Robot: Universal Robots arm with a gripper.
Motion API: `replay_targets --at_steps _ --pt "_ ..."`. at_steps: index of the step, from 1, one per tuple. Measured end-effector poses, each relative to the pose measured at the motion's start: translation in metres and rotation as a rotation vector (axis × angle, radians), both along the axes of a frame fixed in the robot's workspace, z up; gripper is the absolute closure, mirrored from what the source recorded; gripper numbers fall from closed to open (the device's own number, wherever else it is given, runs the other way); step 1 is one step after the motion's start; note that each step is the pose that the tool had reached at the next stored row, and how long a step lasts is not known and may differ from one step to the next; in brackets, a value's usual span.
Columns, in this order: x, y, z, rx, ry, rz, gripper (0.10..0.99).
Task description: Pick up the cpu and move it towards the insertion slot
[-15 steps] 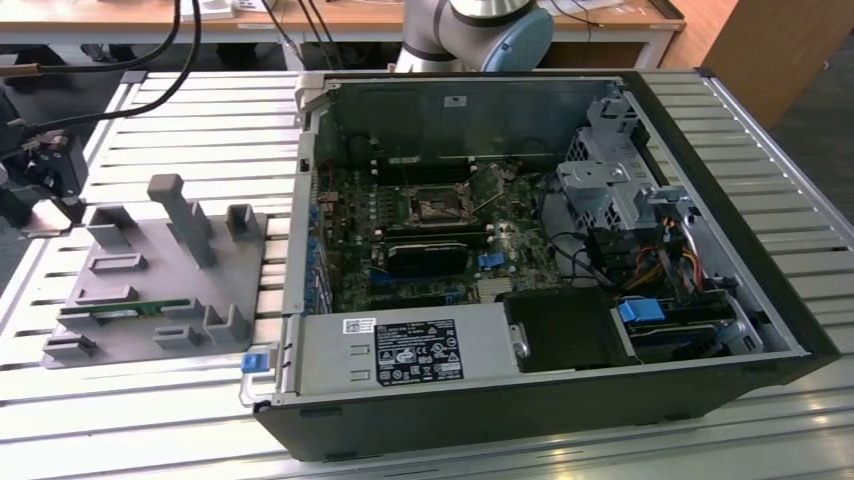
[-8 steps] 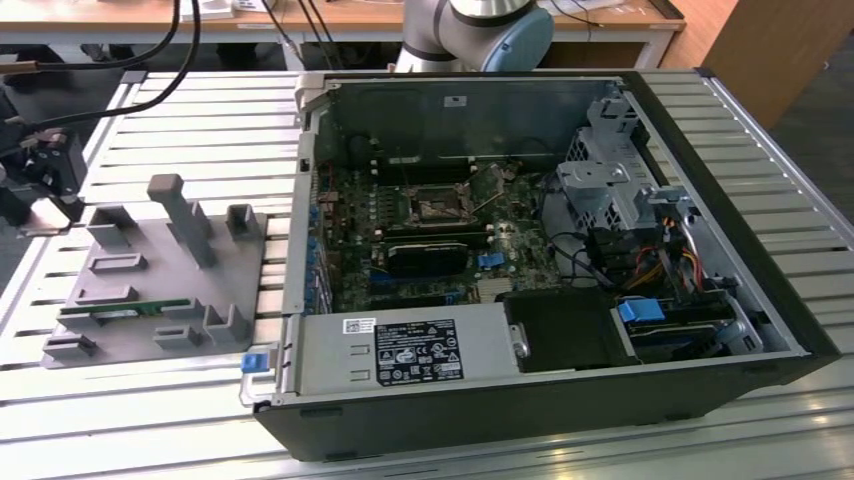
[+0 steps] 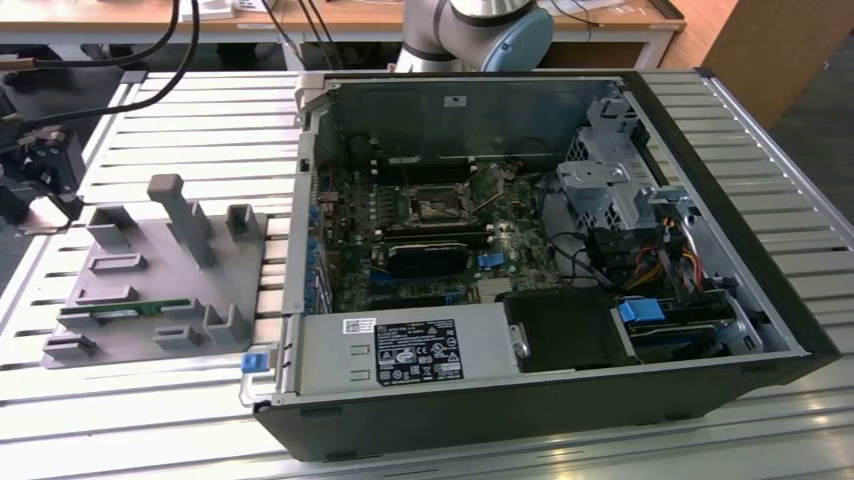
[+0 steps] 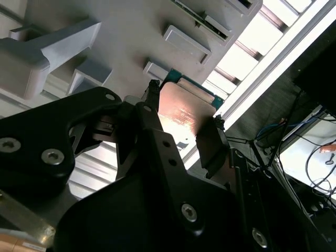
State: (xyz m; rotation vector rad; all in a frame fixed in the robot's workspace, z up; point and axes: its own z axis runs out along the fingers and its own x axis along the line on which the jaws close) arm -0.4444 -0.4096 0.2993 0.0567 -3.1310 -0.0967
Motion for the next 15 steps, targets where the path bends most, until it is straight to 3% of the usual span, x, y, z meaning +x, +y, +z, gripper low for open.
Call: replay_targets --at_steps 15 --pt "0.0 0.0002 0.0077 0.0 0.0 0.0 0.557"
